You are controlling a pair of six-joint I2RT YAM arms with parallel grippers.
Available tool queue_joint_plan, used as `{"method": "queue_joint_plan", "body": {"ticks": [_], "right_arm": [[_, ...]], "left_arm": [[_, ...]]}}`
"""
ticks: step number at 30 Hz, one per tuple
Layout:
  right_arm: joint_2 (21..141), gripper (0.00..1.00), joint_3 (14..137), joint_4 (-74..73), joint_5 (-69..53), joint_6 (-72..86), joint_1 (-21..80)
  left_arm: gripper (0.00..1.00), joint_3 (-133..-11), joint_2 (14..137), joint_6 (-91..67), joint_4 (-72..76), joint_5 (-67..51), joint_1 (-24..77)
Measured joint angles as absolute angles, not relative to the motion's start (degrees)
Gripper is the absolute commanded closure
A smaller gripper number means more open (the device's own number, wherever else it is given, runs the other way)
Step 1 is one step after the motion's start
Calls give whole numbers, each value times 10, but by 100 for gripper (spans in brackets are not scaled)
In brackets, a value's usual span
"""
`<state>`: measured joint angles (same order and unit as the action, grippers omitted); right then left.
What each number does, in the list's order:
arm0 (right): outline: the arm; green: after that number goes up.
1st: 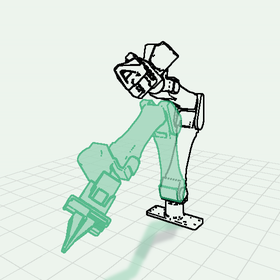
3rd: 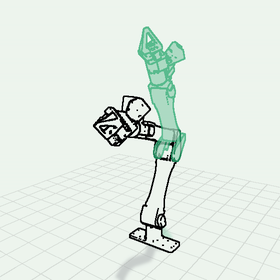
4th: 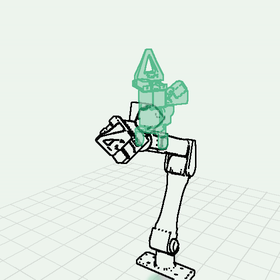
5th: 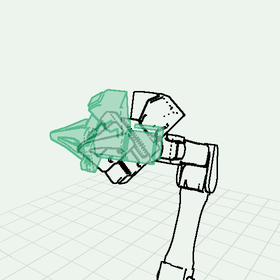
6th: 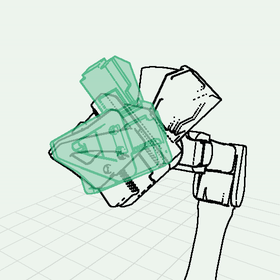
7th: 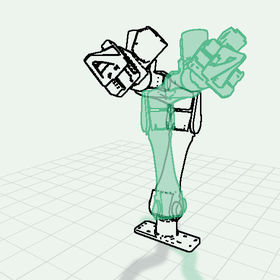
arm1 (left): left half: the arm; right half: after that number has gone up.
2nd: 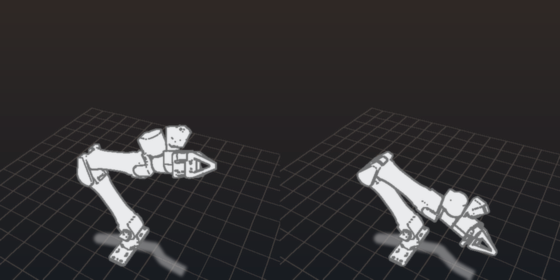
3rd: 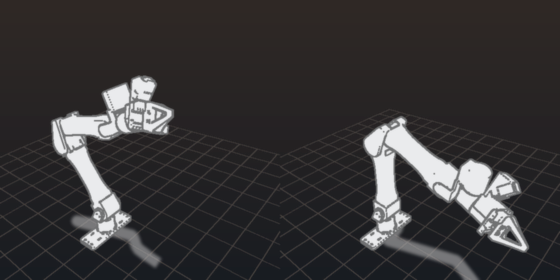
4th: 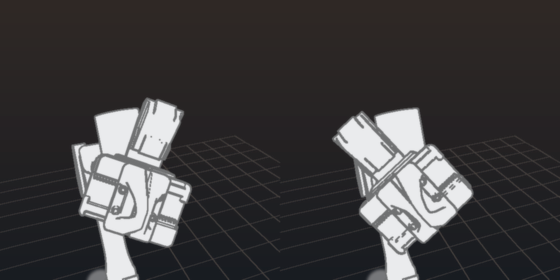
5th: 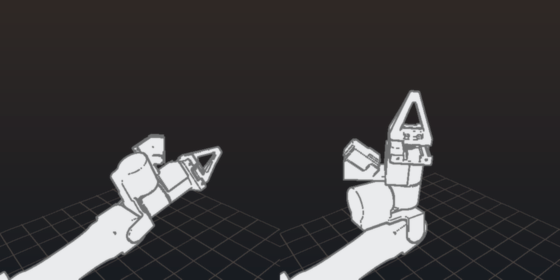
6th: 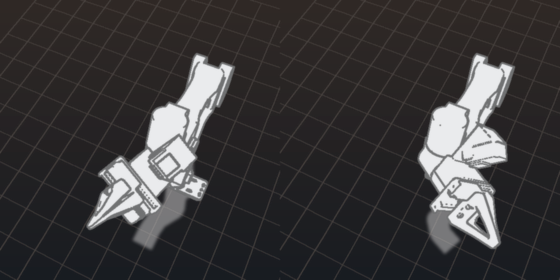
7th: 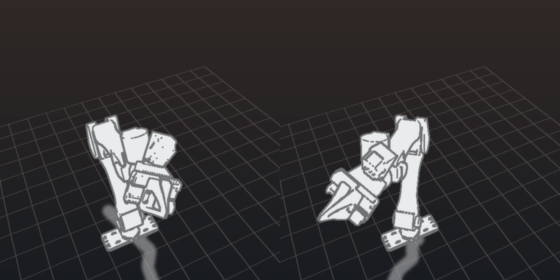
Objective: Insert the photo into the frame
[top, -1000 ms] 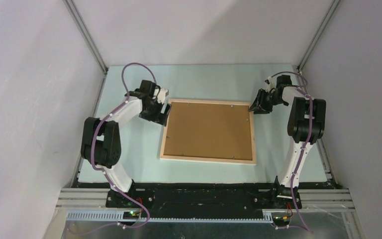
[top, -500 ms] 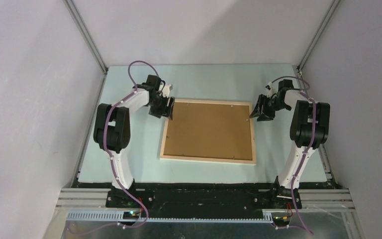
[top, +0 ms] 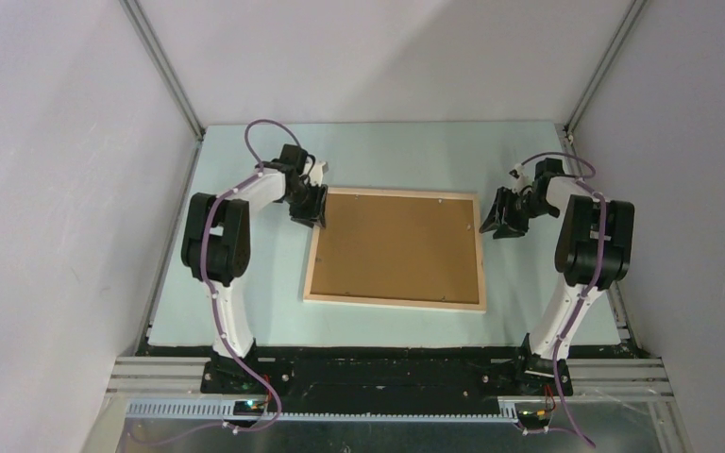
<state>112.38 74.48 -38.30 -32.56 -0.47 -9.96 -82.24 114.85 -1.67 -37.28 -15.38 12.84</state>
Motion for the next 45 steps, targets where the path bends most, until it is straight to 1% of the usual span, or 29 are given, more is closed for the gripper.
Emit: {"method": "queue_joint_plan", "body": {"ticks": [14, 17, 20, 34, 45], "right_arm": [[1110, 47, 731, -367, -331, -4, -91], [1110, 47, 731, -358, -322, -4, -79], [1110, 48, 731, -351, -310, -4, -66], [1111, 53, 750, -329, -252, 21, -29], [1120, 53, 755, -310, -208, 30, -2]], "left_arm": [[82, -794, 1139, -40, -351, -154, 126], [89, -789, 1137, -43, -345, -154, 126], [99, -784, 1134, -46, -340, -154, 126], [100, -771, 1128, -47, -324, -160, 123], [100, -751, 1117, -47, -300, -168, 121]]}}
